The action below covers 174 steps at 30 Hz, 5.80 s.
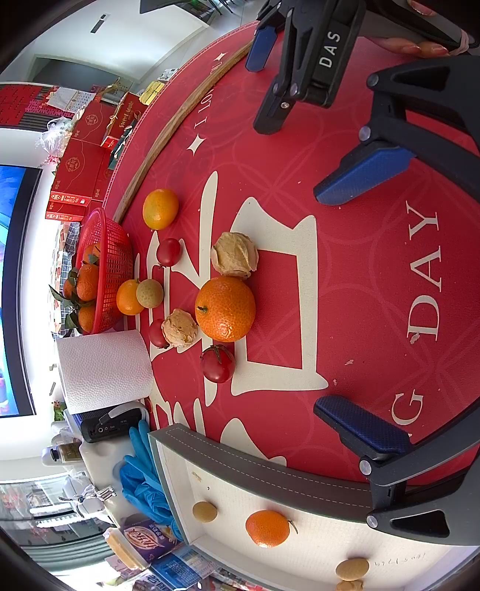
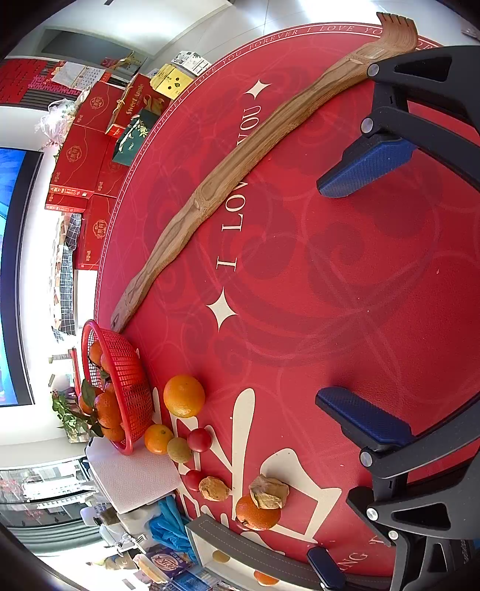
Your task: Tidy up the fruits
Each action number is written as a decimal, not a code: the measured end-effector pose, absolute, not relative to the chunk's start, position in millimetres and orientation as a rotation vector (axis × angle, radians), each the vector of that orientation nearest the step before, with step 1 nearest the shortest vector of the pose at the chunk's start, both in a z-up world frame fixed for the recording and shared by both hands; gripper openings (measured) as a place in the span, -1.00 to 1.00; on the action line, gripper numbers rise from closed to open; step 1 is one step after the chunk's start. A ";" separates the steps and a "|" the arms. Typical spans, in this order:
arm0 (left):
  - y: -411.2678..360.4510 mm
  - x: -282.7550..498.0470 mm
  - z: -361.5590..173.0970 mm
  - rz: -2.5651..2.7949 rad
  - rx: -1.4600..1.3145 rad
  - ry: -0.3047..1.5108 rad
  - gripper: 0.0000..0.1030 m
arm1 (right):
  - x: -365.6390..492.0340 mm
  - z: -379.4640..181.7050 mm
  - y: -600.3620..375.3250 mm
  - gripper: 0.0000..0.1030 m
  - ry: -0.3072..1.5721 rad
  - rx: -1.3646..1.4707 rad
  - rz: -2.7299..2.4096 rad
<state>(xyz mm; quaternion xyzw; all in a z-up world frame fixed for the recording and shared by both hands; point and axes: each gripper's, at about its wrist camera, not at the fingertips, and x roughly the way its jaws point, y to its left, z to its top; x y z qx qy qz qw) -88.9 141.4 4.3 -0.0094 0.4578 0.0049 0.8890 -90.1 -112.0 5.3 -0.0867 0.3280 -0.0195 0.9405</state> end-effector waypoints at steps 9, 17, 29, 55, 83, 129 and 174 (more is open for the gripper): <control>141.7 -88.6 4.7 0.010 -0.020 0.951 1.00 | -90.2 5.2 -112.0 1.00 0.669 -0.177 -0.039; 141.7 -88.6 4.7 0.010 -0.020 0.951 1.00 | -90.2 5.3 -112.0 1.00 0.669 -0.178 -0.039; 141.8 -88.6 4.6 0.010 -0.020 0.951 1.00 | -90.3 5.4 -111.9 1.00 0.668 -0.178 -0.038; 141.7 -88.9 4.1 0.009 -0.023 0.951 1.00 | -90.4 5.3 -111.9 1.00 0.668 -0.179 -0.038; 153.2 -37.0 19.8 -0.012 -0.080 1.001 0.32 | -90.7 5.3 -111.6 1.00 0.667 -0.179 -0.037; 188.1 -147.9 14.0 0.106 -0.066 0.861 -0.18 | -51.2 -1.8 68.6 0.09 0.723 -0.443 0.395; 348.0 -179.8 19.5 0.359 -0.256 0.850 -0.20 | -102.1 -13.0 167.7 -0.50 0.831 -0.462 0.624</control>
